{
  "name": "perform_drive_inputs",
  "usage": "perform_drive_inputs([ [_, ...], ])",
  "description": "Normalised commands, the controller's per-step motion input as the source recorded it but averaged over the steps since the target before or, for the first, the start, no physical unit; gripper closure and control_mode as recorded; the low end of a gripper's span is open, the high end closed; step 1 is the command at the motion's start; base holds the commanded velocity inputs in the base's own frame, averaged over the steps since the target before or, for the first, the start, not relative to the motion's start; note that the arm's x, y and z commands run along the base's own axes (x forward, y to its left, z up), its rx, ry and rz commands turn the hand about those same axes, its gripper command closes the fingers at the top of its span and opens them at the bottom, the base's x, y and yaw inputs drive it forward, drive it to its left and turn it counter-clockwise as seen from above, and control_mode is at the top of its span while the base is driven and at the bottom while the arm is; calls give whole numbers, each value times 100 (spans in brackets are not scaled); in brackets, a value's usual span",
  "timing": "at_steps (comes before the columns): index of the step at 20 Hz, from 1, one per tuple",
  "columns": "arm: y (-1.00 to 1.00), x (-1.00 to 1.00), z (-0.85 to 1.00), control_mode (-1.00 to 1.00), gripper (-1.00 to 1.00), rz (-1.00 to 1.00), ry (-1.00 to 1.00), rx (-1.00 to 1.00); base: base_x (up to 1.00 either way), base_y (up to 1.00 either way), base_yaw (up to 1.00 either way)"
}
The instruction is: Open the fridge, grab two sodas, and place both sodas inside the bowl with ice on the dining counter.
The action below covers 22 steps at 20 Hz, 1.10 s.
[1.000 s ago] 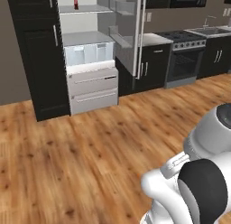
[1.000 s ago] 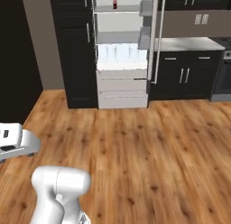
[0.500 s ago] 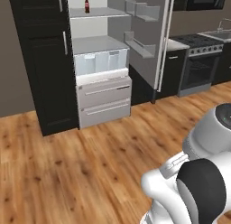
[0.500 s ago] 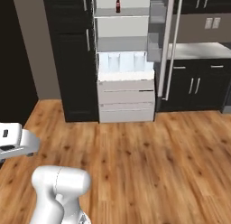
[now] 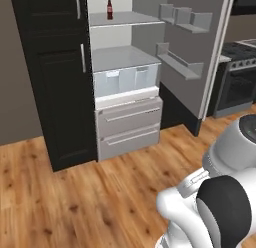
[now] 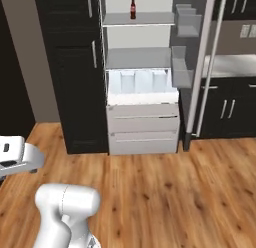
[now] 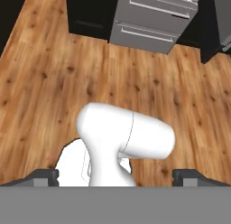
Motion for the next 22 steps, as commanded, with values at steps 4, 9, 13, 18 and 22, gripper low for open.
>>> perform_drive_inputs([
  [4,0,0,0,100,-100,0,0,0,100,0,0],
  [9,0,0,0,100,-100,0,0,0,100,0,0],
  [13,0,0,0,100,-100,0,0,0,99,-1,-2],
  [18,0,0,0,100,-100,0,0,0,88,-8,-5],
  [22,0,0,0,100,-100,0,0,0,82,-12,-6],
])
